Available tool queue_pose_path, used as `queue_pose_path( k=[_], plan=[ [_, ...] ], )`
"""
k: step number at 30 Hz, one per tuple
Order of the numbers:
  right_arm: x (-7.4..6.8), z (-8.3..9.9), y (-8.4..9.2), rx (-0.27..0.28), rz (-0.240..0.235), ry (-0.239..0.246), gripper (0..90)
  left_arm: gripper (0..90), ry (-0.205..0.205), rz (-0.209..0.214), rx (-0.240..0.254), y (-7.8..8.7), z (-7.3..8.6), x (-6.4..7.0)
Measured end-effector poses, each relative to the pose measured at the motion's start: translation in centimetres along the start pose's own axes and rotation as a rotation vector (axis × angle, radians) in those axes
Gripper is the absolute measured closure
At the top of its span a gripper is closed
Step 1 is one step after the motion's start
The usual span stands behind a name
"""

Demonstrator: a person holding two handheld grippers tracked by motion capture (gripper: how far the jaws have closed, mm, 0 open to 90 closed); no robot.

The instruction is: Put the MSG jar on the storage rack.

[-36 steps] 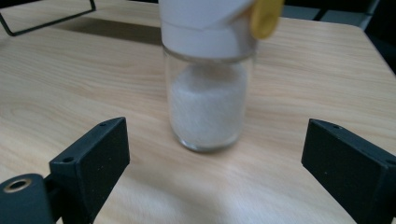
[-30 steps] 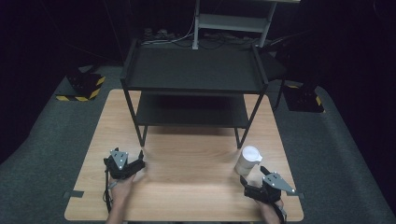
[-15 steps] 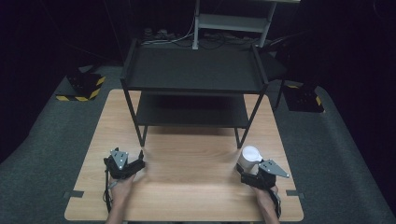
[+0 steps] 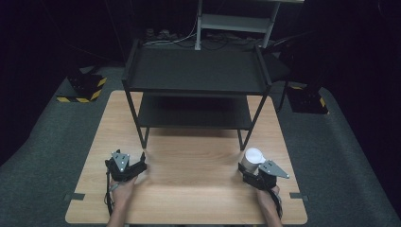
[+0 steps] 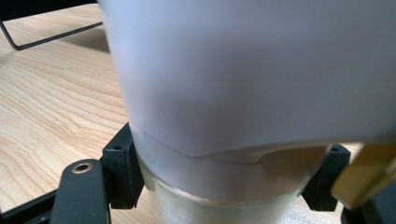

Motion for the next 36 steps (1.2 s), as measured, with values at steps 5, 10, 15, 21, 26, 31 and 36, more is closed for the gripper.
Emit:
queue_pose_path(
  k=[5,10,15,21,26,31,36],
  plan=[
    [0.1,0.0,0.0,0.001,-0.003,0.005,30.0,5.8,0.0,-0.001,0.001,0.0,0.0,0.0],
    [0.0,-0.1,-0.1,-0.003,0.0,0.011,30.1,5.7,0.001,-0.002,0.001,0.0,0.0,0.0],
    [-0.2,-0.5,-0.2,-0.012,0.005,0.027,30.2,5.7,0.0,-0.003,0.001,0.0,0.0,0.0],
    [-0.4,-1.1,0.0,-0.007,-0.013,0.037,30.2,5.7,-0.002,-0.007,0.001,0.0,0.0,0.1],
    [-0.5,-2.2,0.2,0.009,-0.033,0.05,30.2,5.5,-0.003,-0.009,0.001,0.0,0.0,0.2],
    [-0.3,-4.7,0.2,0.047,-0.07,0.066,30.2,5.2,0.0,-0.009,0.001,0.0,0.0,0.2],
    [-0.2,-6.8,-0.1,0.072,-0.104,0.076,30.2,5.2,0.003,-0.008,0.002,0.0,0.0,0.1]
  ],
)
Point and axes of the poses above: each handheld gripper's, and its own axes: y roughly backward along the jaws, z roughly out of its underside, x roughly to its right, the point moved 1 cm from there along -y, roughly forward along the jaws, and after that the axes turned 8 degrees about y, right-handed, at the moved point
